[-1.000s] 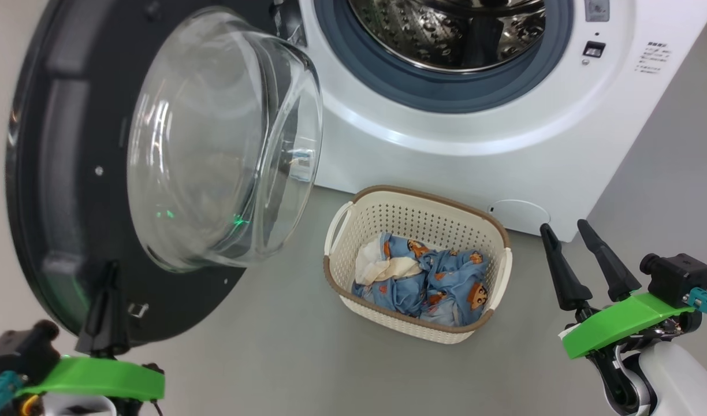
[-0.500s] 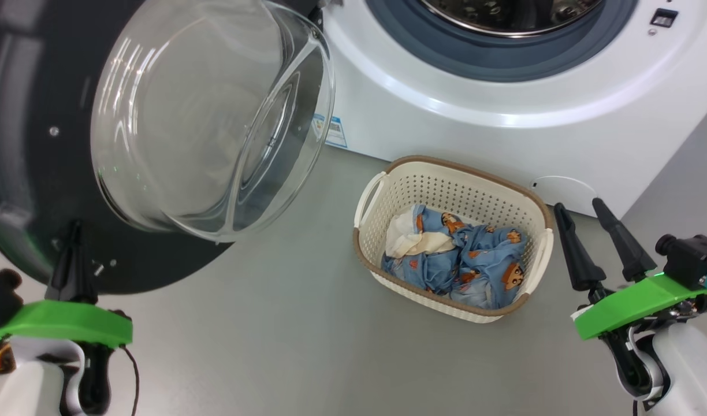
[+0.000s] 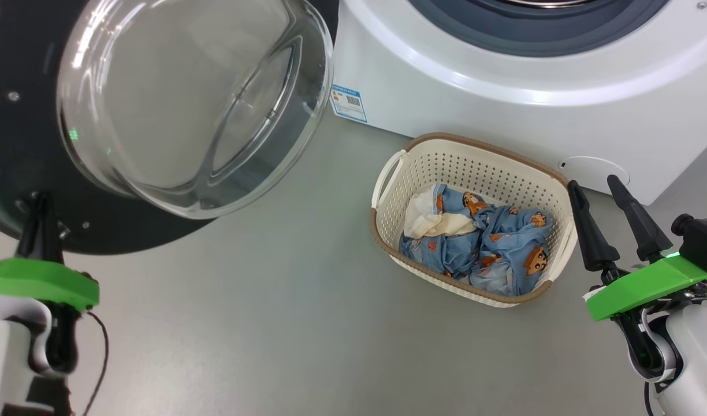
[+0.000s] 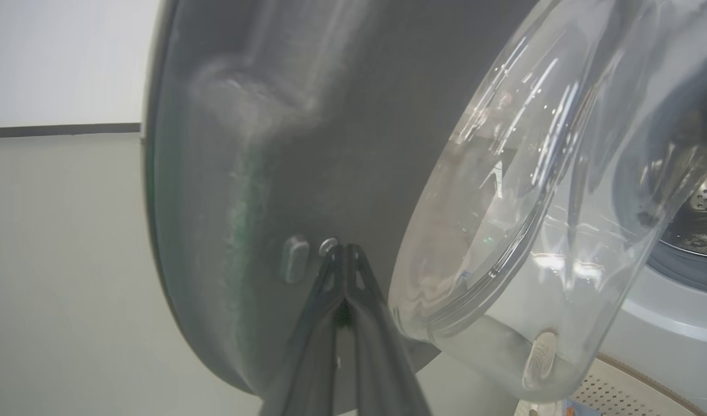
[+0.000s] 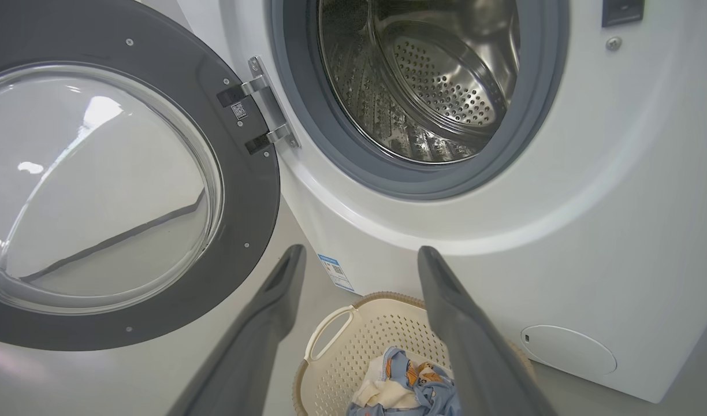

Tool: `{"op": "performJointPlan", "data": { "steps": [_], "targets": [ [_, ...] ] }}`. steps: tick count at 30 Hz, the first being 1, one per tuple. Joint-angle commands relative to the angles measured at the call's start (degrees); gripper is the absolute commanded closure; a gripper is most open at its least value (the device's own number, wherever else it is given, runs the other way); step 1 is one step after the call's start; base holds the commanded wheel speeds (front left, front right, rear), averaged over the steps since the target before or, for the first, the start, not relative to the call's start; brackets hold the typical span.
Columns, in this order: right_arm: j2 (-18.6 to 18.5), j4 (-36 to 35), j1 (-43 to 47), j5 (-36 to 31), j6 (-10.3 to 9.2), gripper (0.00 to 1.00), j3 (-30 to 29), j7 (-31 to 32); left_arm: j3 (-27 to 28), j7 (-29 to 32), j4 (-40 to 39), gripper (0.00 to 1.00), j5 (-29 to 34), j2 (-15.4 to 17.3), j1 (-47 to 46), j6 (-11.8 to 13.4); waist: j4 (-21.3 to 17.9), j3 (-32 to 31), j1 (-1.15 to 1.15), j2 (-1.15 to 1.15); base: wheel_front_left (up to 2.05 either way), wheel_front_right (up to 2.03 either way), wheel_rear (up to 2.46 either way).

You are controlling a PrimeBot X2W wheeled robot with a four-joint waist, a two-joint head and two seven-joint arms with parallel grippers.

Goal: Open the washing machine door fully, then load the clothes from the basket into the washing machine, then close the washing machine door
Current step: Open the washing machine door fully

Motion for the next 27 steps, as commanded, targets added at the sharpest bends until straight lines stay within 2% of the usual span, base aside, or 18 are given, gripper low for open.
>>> {"op": "performJointPlan", "data": {
  "steps": [1,18,27],
  "targets": [
    [-0.6,-1.4,-0.9,-0.5,0.26,0.0,0.8,-0.7,2.5,-0.4,0.0,1.0,-0.2,4.2,-2.5,0.1,0.1,0.3,-0.01,0.0,0.0,0.0,0.0],
    [0.3,-1.4,-1.6,-0.3,0.26,0.0,0.9,-0.7,3.0,0.1,12.0,1.0,-0.1,9.2,-12.0,-0.8,-2.1,1.6,-0.01,0.0,0.0,0.0,0.0],
    [0.3,-1.3,-1.5,-0.2,0.26,0.0,0.4,-0.7,2.2,-0.7,14.4,1.0,0.0,8.9,-13.2,-1.5,-2.3,1.5,-0.01,0.0,0.0,0.0,0.0]
  ]
}}
